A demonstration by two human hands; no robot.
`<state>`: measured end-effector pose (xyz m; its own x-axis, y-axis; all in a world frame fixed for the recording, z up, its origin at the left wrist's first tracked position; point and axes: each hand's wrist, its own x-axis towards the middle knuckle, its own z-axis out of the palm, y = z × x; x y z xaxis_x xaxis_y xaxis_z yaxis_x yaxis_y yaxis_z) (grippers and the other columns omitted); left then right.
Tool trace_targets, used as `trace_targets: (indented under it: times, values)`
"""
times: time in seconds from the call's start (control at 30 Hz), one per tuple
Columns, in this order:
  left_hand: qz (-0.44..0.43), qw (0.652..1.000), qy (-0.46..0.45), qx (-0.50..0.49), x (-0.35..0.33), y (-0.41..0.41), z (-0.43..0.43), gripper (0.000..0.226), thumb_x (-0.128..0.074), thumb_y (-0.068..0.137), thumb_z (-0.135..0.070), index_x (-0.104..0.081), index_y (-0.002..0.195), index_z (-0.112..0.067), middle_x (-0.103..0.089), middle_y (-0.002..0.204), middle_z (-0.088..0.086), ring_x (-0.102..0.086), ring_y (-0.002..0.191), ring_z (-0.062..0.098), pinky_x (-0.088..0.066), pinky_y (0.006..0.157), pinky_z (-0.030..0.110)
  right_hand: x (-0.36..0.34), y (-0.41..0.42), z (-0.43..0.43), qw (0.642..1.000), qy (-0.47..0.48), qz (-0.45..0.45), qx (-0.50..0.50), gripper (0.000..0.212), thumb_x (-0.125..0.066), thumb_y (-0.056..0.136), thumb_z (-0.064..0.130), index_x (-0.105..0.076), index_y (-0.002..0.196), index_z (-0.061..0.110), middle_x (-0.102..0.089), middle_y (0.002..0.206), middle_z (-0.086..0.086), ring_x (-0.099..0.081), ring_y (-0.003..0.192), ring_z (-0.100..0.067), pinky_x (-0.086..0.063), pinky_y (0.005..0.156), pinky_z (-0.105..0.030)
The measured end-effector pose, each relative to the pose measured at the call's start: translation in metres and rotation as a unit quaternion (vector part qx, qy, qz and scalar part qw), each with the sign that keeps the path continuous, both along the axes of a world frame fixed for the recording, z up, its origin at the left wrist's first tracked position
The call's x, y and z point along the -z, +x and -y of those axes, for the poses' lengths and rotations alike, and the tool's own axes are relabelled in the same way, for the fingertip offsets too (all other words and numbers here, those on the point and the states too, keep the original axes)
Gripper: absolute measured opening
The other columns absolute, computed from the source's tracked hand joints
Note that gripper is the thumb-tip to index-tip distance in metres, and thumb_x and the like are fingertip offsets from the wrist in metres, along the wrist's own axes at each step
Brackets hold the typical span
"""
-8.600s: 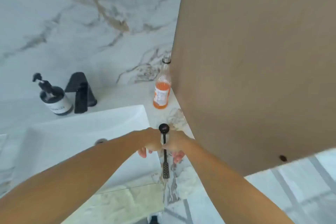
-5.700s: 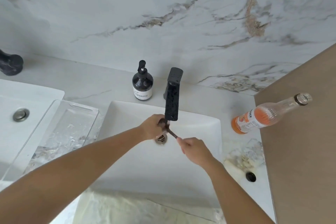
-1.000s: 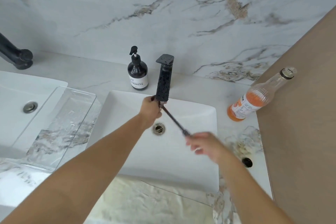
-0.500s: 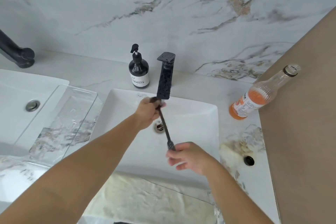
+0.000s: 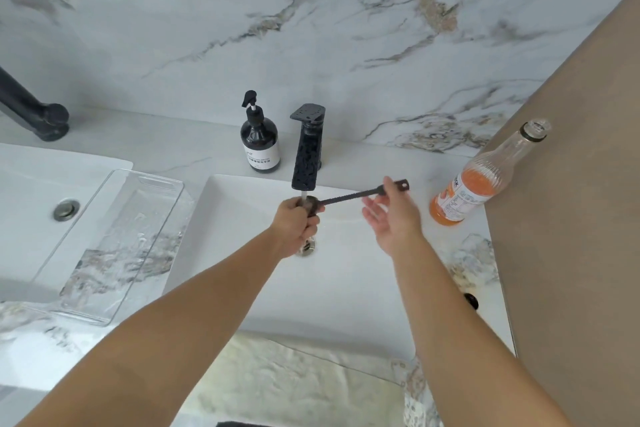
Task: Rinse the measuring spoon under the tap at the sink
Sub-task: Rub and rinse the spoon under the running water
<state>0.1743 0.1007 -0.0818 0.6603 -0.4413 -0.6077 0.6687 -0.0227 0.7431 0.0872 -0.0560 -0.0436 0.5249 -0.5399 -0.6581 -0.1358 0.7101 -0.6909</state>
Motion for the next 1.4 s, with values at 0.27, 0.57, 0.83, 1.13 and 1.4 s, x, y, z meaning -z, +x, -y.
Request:
trace_targets:
  times: [0.27, 0.57, 0.83, 1.13, 1.4]
  values:
    - [0.27, 0.917, 0.223, 0.193, -0.017, 0.019, -0.015, 0.023, -0.056, 0.095, -0.025, -0.07, 0.082, -0.012, -0.068, 0.063, 0.006, -0.06, 0.047, 0.019, -0.044, 0.043, 0.021, 0.019, 0.009, -0.044, 0.981, -0.016, 0.067, -0.183, 0.003, -0.067, 0.088, -0.004, -0.067, 0.089, -0.001, -0.074, 0.087, -0.017, -0.074, 0.081, -0.029, -0.058, 0.093, -0.039]
    - [0.241, 0.925, 0.229, 0.186, -0.015, 0.011, -0.023, 0.031, -0.051, 0.095, -0.019, -0.061, 0.069, -0.006, -0.063, 0.047, 0.003, -0.054, 0.039, 0.022, -0.05, 0.054, 0.03, 0.021, 0.019, -0.072, 0.971, 0.018, 0.081, -0.224, 0.045, -0.05, 0.102, 0.023, -0.06, 0.108, -0.02, -0.058, 0.078, -0.026, -0.059, 0.061, -0.038, -0.056, 0.069, -0.046]
    - [0.289, 0.867, 0.333, 0.232, -0.026, 0.016, -0.033, 0.034, -0.04, 0.092, -0.015, -0.056, 0.062, -0.009, -0.055, 0.04, 0.008, -0.043, 0.024, 0.017, -0.037, 0.036, 0.018, 0.031, 0.04, -0.094, 0.972, -0.132, -0.07, -0.184, 0.011, -0.068, 0.08, 0.005, -0.075, 0.081, -0.002, -0.076, 0.083, -0.024, -0.075, 0.066, -0.035, -0.063, 0.079, -0.047]
    - [0.193, 0.927, 0.242, 0.211, -0.021, 0.014, -0.035, 0.025, -0.047, 0.094, -0.009, -0.068, 0.09, 0.002, -0.075, 0.074, 0.02, -0.072, 0.063, 0.03, -0.061, 0.075, 0.029, 0.033, 0.042, -0.092, 0.949, -0.224, -0.114, -0.188, 0.023, -0.067, 0.076, -0.007, -0.078, 0.09, 0.008, -0.078, 0.089, -0.013, -0.074, 0.076, -0.032, -0.063, 0.073, -0.039]
    - [0.276, 0.855, 0.345, 0.272, -0.028, 0.008, -0.026, 0.013, -0.038, 0.093, -0.009, -0.05, 0.097, -0.004, -0.059, 0.086, 0.011, -0.057, 0.065, 0.026, -0.044, 0.051, 0.027, 0.028, 0.045, -0.096, 0.953, -0.223, -0.082, -0.19, 0.028, -0.067, 0.076, -0.007, -0.078, 0.08, 0.018, -0.075, 0.076, 0.0, -0.071, 0.065, -0.022, -0.063, 0.061, -0.034]
